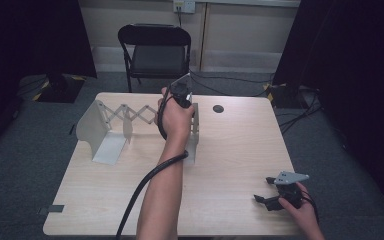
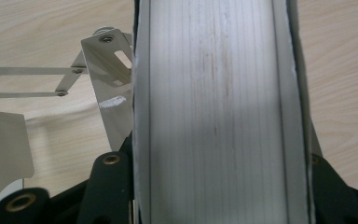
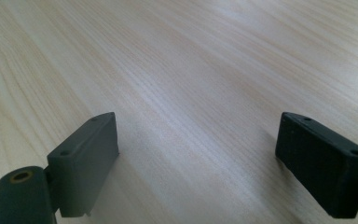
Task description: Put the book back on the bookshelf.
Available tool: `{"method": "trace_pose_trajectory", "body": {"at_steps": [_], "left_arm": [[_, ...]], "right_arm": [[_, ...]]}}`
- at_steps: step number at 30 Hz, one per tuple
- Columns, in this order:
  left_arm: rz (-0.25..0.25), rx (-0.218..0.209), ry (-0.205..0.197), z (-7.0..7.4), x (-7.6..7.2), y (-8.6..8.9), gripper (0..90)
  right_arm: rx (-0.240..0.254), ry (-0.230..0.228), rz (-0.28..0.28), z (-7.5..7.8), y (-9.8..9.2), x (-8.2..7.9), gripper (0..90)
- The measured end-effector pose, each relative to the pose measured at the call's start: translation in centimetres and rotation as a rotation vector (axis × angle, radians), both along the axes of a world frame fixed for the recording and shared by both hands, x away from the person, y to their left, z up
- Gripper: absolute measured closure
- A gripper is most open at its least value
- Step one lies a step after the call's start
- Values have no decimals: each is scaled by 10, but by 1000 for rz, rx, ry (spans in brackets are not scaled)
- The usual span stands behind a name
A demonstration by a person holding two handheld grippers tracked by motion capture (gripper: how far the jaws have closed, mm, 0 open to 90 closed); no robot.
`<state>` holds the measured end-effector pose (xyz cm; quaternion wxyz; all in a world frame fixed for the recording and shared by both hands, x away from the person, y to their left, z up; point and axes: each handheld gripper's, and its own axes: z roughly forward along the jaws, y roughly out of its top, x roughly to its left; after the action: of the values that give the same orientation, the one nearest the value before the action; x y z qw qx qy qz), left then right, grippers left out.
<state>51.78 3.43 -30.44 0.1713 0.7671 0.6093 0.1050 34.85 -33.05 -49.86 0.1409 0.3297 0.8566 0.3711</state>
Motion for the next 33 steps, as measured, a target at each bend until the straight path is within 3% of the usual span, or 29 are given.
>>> {"method": "trace_pose_trajectory", "body": {"at_steps": [22,33], "left_arm": [[42,-6,13,-8,2,-1,523],[35,4,18,-10,2,-6,519]], "right_arm": [[0,-2,0,0,0,0,126],[-1,-3,0,0,0,0,126]]}}
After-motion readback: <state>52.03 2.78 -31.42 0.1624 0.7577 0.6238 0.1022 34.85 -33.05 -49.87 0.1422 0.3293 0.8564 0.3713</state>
